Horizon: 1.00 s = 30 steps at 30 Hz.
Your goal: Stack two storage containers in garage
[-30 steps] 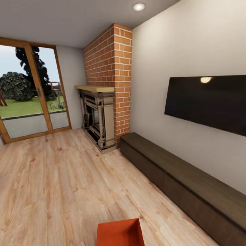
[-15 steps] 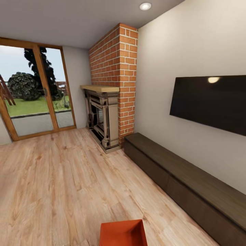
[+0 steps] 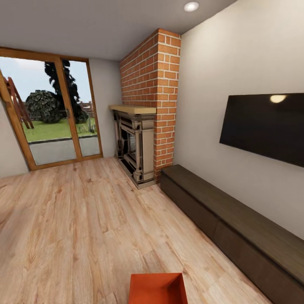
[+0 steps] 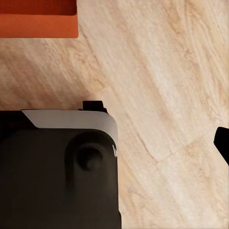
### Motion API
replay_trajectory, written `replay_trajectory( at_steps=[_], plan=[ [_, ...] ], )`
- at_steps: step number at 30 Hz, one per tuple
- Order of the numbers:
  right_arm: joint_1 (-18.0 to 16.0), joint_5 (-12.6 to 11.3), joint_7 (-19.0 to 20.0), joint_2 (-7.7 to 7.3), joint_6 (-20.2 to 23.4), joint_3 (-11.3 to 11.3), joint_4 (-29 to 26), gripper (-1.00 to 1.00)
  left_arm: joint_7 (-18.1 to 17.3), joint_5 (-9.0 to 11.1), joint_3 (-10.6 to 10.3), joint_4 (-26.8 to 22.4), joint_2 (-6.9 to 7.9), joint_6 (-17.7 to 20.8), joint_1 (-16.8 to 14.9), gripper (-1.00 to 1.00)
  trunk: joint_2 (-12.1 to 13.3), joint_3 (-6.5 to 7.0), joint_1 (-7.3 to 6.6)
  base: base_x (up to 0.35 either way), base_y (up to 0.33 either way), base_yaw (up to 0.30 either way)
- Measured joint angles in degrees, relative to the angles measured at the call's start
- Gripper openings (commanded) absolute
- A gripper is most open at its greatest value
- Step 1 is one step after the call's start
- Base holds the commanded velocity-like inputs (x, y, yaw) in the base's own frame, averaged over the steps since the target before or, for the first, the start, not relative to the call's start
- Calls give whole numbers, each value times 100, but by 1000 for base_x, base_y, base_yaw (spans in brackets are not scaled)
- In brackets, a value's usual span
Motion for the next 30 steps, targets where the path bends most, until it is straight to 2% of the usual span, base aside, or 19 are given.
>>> replay_trajectory(
  at_steps=[9, 16, 23, 30],
  plan=[
    [0, 0, -1, 0, 0, -1, 0, 100, -1, -1, 1, 0, 0, -6, 0, 100, 0, 0, 0, 0, -209, 0],
    [0, 1, 1, 0, 1, 0, 0, 100, 2, 4, 1, -1, 0, -1, 0, 100, 0, 0, 0, 5, -20, 0],
    [0, 0, 1, 0, 3, -1, 0, 100, 1, 5, 1, 0, 1, 0, 0, 100, 0, 0, -3, 222, -1, 0],
    [1, 0, 1, 0, 2, -3, 0, 100, 1, 5, 1, 0, 0, -1, 0, 100, 0, 0, 0, 45, 0, 0]
  ],
)
